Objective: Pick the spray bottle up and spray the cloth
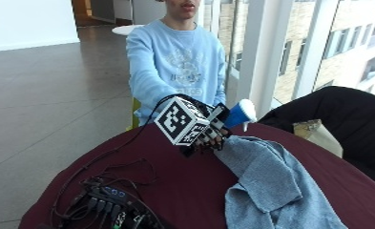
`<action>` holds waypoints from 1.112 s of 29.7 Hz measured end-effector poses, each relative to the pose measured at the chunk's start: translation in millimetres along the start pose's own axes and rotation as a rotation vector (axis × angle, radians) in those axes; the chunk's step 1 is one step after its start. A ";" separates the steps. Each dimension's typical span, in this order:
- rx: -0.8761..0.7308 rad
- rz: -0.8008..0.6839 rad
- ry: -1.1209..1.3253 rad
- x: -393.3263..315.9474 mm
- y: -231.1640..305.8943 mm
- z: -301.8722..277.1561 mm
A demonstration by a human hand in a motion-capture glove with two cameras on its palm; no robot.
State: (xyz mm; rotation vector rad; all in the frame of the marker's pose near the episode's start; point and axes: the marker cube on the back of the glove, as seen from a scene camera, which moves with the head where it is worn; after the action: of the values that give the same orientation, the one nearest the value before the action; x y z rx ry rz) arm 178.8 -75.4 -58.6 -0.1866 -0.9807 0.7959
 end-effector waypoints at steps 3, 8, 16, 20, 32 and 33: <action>0.006 -0.025 -0.016 -1.1 2.3 2.4; 0.075 -0.181 -0.043 -17.4 16.0 14.7; 0.167 -0.473 -0.030 -63.1 43.7 66.2; 0.173 -0.620 -0.082 -90.0 53.8 114.8; 0.210 -0.826 -0.139 -116.7 38.6 208.5; 0.215 -0.835 -0.138 -117.3 35.8 213.2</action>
State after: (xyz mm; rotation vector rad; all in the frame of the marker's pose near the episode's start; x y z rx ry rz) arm -46.0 -172.0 -33.9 0.4510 -0.9769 0.1378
